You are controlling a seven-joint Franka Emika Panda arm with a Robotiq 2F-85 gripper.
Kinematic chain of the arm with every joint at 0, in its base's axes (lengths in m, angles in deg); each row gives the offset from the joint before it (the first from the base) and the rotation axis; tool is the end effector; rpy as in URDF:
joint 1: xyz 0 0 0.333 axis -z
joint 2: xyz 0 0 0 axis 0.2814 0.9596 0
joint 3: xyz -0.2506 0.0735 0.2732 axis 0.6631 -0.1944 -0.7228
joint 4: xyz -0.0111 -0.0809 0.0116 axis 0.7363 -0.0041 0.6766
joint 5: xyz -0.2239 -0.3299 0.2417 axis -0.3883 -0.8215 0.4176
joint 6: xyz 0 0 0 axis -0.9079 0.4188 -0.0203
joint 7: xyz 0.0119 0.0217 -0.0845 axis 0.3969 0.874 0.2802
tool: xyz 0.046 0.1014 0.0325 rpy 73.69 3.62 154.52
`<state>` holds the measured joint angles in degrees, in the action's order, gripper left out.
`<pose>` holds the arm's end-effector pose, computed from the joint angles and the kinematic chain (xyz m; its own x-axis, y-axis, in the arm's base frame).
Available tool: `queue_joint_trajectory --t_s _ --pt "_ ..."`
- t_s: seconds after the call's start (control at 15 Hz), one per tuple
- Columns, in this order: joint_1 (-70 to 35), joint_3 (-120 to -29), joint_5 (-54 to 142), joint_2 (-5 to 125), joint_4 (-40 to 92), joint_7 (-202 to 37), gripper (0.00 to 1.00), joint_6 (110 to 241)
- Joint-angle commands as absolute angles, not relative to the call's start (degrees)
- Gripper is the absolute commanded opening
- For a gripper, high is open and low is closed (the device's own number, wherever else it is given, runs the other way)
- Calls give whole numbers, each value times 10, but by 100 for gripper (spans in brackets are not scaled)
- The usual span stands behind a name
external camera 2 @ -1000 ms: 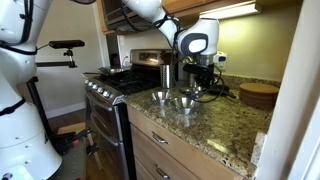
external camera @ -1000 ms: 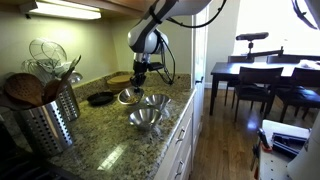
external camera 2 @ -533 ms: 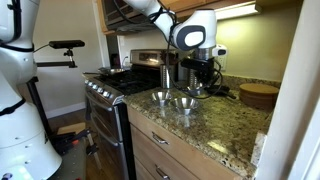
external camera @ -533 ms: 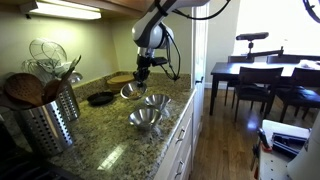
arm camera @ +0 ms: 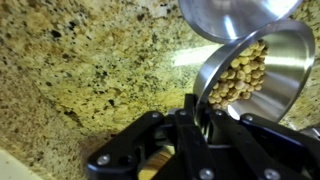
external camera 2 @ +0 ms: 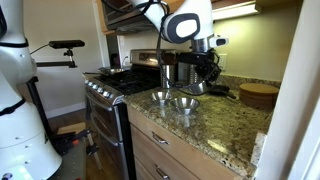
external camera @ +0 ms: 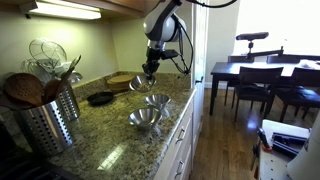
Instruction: Empty the bowl at the back into the bowl on the right
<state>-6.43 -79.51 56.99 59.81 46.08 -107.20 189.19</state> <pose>0.7072 -0.1111 0.3715 0.9341 0.0487 0.3537 0.0616 -0.9978 -0.0254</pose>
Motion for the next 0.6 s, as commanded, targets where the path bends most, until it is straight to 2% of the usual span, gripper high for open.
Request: queue_joint_trajectory --t_s 0.0,0.53 --pt "-86 -762 511 528 543 -1010 9 1932" --pt "-121 -726 320 473 598 -846 8 1923"
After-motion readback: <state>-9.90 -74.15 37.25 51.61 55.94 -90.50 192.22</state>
